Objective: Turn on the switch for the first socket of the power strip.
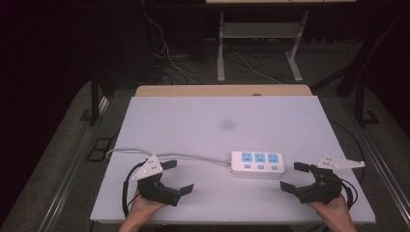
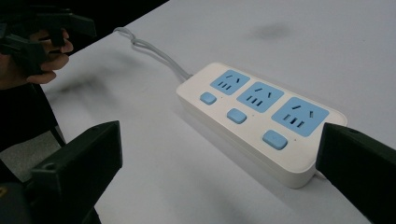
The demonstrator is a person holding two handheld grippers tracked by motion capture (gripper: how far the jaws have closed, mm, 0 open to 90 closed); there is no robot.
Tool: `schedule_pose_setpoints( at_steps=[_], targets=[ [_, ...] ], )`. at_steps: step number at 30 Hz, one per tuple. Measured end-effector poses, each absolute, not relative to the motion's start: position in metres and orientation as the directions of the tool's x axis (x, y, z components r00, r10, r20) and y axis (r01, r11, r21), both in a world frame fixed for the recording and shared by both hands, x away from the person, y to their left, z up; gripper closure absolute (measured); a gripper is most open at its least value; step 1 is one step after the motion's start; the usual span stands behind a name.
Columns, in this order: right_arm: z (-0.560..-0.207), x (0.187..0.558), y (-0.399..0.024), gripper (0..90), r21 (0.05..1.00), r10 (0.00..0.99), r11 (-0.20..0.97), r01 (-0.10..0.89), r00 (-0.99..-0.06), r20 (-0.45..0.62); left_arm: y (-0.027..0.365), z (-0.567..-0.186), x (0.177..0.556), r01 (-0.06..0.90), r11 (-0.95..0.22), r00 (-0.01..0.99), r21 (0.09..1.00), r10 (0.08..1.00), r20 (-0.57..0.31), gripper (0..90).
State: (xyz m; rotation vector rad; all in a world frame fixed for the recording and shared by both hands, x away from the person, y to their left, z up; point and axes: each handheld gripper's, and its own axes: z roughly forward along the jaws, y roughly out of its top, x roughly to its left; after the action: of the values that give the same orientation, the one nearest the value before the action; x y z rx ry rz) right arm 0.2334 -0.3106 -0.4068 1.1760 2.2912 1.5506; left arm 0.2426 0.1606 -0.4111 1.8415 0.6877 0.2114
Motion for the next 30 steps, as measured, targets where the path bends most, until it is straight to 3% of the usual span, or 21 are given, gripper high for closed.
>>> schedule_pose_setpoints(
  at_steps=[30],
  targets=[
    [-0.4035,0.2356,-0.307,0.1,0.823,0.662,0.213,0.527,-0.697,0.275,0.1633,-0.4142,0.2435,0.36,-0.222,0.814,0.906,0.549,-0.19,0.0]
  ],
)
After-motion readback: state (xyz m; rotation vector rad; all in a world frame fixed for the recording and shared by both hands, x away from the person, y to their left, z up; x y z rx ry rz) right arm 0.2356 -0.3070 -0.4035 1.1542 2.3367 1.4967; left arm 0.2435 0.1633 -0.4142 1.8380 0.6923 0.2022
